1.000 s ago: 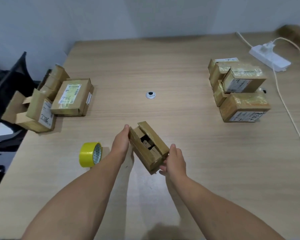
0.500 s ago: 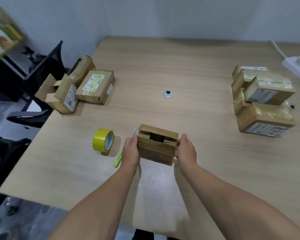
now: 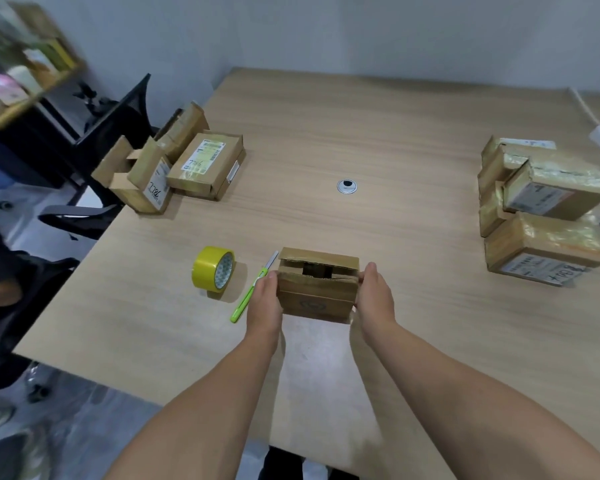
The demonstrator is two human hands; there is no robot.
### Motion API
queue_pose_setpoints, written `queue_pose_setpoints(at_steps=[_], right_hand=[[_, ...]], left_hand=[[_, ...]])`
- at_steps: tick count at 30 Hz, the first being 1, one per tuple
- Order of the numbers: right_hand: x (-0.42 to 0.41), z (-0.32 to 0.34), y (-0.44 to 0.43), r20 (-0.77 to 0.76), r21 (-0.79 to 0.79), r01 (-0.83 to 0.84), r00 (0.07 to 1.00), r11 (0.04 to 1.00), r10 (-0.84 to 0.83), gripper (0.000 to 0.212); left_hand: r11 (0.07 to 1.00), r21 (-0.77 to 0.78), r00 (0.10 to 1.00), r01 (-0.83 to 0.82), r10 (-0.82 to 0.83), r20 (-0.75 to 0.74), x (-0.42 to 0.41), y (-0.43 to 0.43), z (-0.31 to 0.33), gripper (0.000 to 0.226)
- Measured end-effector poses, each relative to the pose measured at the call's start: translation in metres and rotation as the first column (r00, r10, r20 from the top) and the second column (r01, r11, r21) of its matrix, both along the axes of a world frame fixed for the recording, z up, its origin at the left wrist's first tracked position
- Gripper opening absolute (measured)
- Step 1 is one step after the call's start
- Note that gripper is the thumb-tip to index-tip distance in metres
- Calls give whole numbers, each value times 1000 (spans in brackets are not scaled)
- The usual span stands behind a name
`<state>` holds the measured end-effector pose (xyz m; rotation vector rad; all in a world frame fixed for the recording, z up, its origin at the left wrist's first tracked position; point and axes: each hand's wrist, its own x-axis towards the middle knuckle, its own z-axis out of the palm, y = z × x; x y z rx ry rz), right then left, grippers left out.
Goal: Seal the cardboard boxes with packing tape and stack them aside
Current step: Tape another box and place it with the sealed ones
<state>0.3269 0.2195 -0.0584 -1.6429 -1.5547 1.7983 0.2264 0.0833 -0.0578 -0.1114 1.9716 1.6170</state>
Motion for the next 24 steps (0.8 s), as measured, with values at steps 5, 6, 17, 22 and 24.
queue_pose_setpoints(at_steps=[5,6,17,22,24], right_hand=[[18,-16,-6,83,-15,53,995,998,-52,38],[22,-20,-9,130,-8,39,991,999,-38,35],[3,-38,-76,180,-170,-310,923,935,339,21],[-33,-21,-95,63,-225,-416,896,881,440,24],[-47,-17,-102,25,-241,-433,892,868,452,21]], left_hand=[[999,-13,999,-41,40,-19,-5,-9,-3,24],[998,-16,998,-55,54,-22,-7,-11,-4,23],[954,-285,993,-93,69,-95,-42,-68,-11,22],[925,-348,983,-152,105,-150,-73,-94,-3,23],[919,-353,977,-177,122,-173,-88,-102,0,22]])
